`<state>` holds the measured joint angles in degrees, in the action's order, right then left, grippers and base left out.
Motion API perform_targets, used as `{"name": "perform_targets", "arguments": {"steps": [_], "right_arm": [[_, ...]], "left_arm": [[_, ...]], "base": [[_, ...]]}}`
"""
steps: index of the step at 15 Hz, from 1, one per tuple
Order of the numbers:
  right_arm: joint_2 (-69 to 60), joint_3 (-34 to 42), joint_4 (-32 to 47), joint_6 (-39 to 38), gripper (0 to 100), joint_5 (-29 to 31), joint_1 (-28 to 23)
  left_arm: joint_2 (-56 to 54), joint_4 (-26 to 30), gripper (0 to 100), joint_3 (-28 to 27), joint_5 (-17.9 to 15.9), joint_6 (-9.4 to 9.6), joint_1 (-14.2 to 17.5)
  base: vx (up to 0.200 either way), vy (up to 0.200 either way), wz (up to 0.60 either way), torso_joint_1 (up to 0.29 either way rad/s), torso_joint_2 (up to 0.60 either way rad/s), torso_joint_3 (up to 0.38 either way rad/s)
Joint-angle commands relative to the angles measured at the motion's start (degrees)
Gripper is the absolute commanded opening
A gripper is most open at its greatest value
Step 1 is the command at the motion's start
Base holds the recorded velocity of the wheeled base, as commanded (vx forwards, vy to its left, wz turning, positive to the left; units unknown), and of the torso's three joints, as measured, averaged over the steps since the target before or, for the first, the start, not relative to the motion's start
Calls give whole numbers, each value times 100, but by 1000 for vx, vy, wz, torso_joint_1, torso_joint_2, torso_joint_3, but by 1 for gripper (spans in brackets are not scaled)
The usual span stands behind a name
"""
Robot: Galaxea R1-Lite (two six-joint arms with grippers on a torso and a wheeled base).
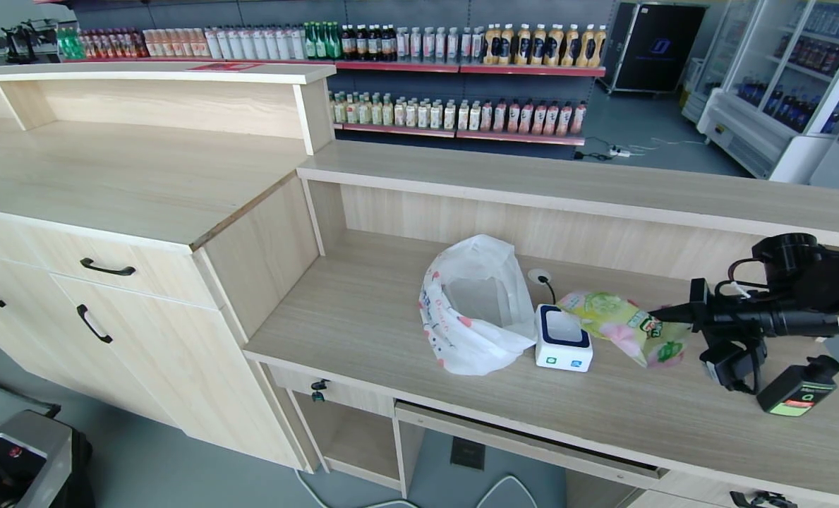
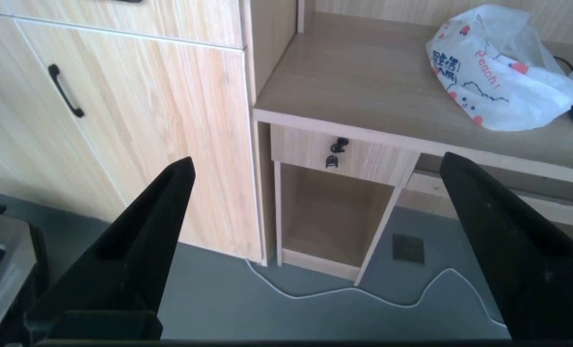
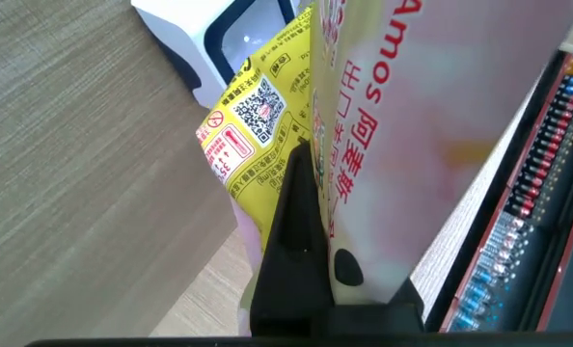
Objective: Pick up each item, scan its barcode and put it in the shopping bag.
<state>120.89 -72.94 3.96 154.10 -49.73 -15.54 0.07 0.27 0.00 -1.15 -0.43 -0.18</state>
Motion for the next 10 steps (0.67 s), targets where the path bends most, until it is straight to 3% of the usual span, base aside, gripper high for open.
{"name": "perform_targets", "arguments": {"steps": [1, 4, 5, 7, 10], "right_arm": [[-523, -28, -1, -416, 0, -2, -168], [-1674, 412, 52, -1893, 0, 209, -801], [-2228, 834, 43, -3220, 0, 543, -1003], [-2606, 1317, -150, -5391, 0, 604, -1074], [-2852, 1765, -317, -7781, 0, 648, -1109]], "left_arm": [[1, 0, 100, 0, 0, -1, 1], [1, 0, 100, 0, 0, -1, 1], [1, 0, 100, 0, 0, -1, 1], [1, 0, 100, 0, 0, -1, 1], [1, 0, 100, 0, 0, -1, 1]], "base": [[0, 0, 0, 0, 0, 0], [0, 0, 0, 0, 0, 0], [0, 0, 0, 0, 0, 0], [0, 0, 0, 0, 0, 0], [0, 0, 0, 0, 0, 0]]}}
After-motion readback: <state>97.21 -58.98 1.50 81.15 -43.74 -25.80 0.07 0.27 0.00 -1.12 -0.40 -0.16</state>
